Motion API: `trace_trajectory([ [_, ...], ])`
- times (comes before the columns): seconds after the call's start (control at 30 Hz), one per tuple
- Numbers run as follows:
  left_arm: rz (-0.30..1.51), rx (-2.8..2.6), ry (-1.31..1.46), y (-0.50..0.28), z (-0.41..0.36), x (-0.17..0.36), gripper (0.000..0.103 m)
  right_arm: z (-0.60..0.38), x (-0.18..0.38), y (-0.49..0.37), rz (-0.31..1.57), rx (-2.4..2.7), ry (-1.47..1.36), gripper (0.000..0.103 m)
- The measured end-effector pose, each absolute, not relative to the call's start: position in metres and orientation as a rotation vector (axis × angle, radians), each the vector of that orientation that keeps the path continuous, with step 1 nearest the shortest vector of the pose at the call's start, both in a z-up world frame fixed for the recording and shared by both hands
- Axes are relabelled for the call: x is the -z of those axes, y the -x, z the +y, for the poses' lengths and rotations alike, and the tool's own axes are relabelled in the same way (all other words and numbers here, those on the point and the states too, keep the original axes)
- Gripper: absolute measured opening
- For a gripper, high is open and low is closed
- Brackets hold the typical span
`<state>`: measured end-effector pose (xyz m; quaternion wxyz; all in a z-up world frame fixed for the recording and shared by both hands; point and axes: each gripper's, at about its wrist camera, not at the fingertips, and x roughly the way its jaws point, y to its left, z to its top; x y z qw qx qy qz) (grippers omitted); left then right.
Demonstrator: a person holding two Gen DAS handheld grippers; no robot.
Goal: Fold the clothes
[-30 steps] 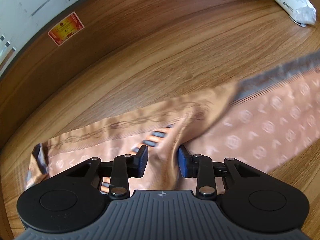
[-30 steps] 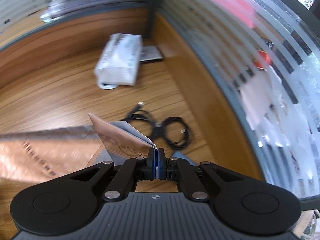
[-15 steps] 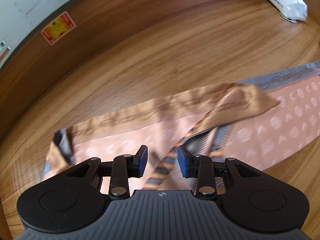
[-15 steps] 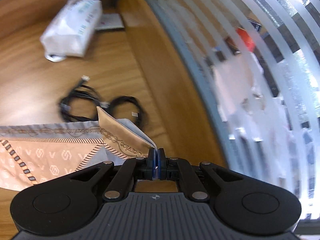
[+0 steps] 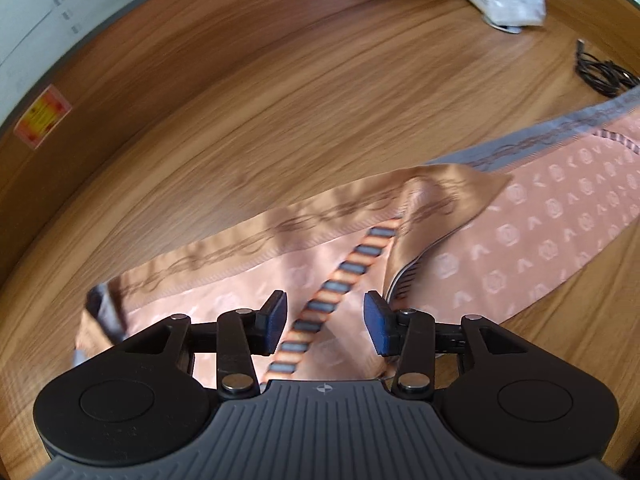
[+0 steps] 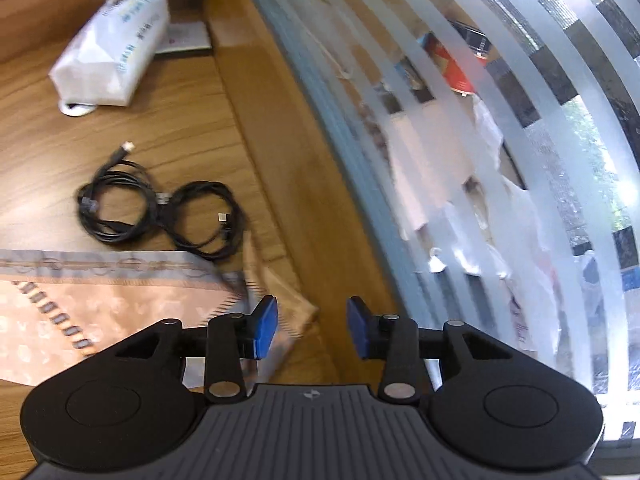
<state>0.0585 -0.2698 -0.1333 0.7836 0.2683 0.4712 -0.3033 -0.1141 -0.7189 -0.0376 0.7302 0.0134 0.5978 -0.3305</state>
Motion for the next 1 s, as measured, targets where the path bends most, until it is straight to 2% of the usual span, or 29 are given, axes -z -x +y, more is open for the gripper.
trace_trajectory([
  [0.63,1.006,0.809,-0.588,-0.029,-0.294,0.13,0.044,-0.636,0.03,0.103,1.245,0.485,-0.172,0.049],
  [0.67,0.997,0.808,-0.603,-0.028,-0.296,0.132,0.041,-0.631,0.031,0.102,1.244,0.473,-0.176,0.049],
  [0.8,0.979,0.823,-0.639,-0.024,-0.301,0.137,0.013,-0.616,0.034,0.102,1.244,0.439,-0.197,0.049],
  [1.0,0.934,0.815,-0.664,-0.025,-0.299,0.137,0.005,-0.601,0.04,0.104,1.256,0.408,-0.214,0.049],
])
